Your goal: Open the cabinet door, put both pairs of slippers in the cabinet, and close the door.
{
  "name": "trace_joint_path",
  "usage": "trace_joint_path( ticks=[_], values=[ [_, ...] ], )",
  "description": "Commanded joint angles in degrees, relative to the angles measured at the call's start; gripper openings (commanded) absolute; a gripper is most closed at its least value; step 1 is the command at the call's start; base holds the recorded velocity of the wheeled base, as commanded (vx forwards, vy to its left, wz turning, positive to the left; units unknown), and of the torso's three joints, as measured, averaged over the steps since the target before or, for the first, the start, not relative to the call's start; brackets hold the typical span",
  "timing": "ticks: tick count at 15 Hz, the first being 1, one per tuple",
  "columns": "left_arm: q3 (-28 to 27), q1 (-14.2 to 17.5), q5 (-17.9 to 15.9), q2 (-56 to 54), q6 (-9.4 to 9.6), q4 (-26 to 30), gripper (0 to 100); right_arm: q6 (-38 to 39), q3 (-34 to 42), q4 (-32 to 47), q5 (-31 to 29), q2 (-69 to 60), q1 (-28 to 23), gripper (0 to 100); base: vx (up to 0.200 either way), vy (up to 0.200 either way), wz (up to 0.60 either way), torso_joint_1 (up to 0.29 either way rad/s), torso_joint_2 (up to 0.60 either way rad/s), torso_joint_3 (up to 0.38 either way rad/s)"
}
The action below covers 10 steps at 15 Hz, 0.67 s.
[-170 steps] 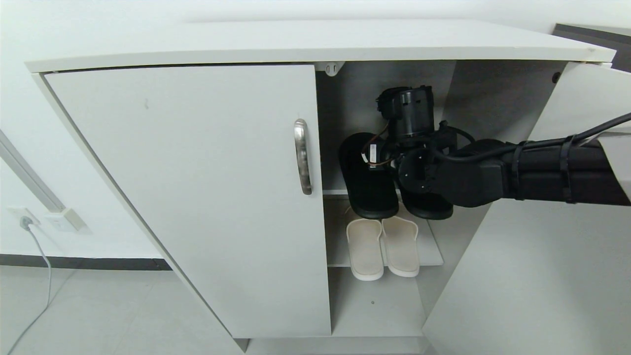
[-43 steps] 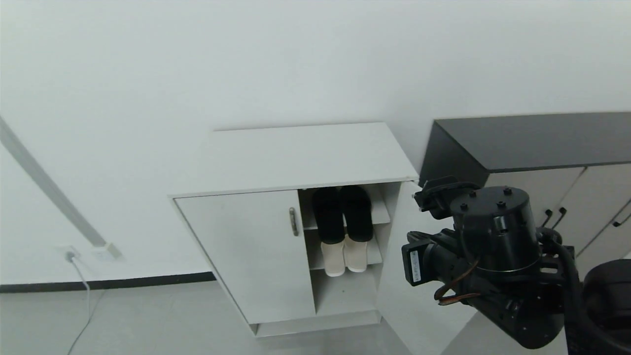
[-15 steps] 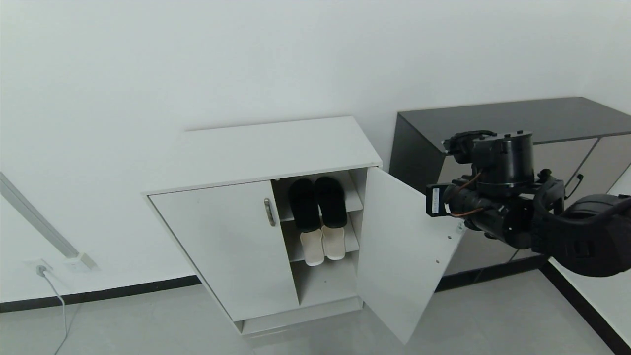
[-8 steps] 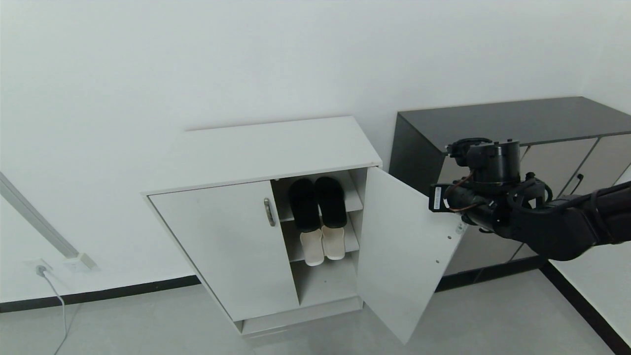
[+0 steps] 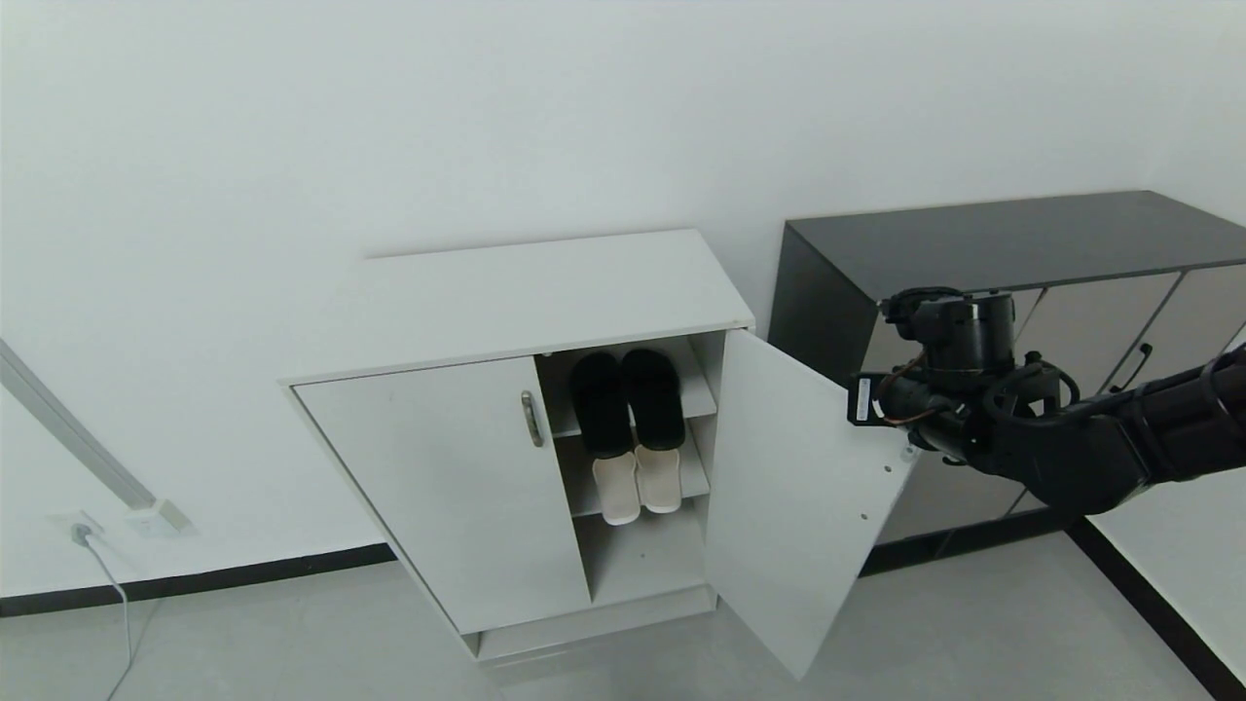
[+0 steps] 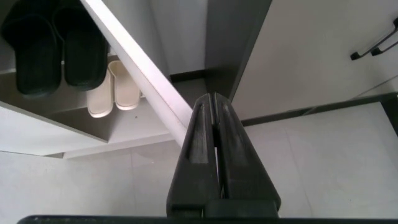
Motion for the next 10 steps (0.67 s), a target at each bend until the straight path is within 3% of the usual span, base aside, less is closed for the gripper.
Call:
trace_joint_path(
  ticks=[1, 10],
  values=[
    [0.0, 0.0, 0.0, 0.0, -0.02, 0.0, 0, 0.0, 0.1, 0.0, 0.0, 0.4, 0.0, 0, 0.0, 0.0, 0.0, 0.0, 0.0, 0.0],
    [0.0, 0.0, 0.0, 0.0, -0.02, 0.0, 0, -0.1, 0.2, 0.1, 0.0, 1.0, 0.0, 0, 0.0, 0.0, 0.0, 0.0, 0.0, 0.0]
  ],
)
